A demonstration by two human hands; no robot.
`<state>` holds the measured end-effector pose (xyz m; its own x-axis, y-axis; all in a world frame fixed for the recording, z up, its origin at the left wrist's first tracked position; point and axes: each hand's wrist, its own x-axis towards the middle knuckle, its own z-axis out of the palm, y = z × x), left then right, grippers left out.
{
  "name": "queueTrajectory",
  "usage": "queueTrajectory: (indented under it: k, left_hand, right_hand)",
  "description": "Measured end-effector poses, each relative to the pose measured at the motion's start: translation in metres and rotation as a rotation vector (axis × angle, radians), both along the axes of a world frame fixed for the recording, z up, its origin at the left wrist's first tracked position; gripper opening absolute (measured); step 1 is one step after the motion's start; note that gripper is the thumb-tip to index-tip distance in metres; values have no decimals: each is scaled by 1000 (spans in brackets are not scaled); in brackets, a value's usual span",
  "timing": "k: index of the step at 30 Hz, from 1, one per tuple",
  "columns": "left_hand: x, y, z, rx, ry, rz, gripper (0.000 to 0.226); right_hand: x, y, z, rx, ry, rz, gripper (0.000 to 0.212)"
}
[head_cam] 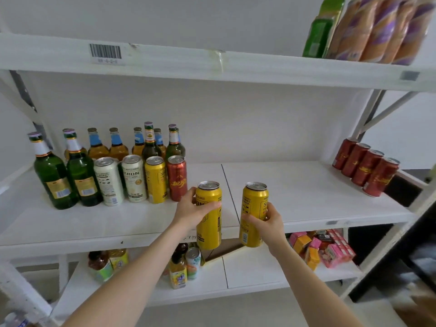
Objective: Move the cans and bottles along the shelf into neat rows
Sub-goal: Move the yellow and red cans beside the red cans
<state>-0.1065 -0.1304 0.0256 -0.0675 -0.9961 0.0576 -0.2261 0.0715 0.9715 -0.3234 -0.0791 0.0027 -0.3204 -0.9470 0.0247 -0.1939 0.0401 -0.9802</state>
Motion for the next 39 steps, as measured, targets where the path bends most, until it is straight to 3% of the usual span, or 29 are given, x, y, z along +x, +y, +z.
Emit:
queueTrajectory:
  k: [13, 21, 27, 39]
  left_hand:
    - [-168, -52, 7, -8, -47, -114, 58]
    - [-283, -47, 4, -14, -30, -73, 63]
    - [-364, -52, -4, 16, -17, -68, 56]
    - [-463, -130, -3, 0, -52, -132, 63]
  right_hand:
    - [-162, -30, 0, -23, -44, -89, 36]
    - [-277, -31, 2, -13, 19, -37, 37]
    - [-356, -40, 3, -13, 19, -20, 37]
    - [-451, -113, -2, -58, -84, -70, 40]
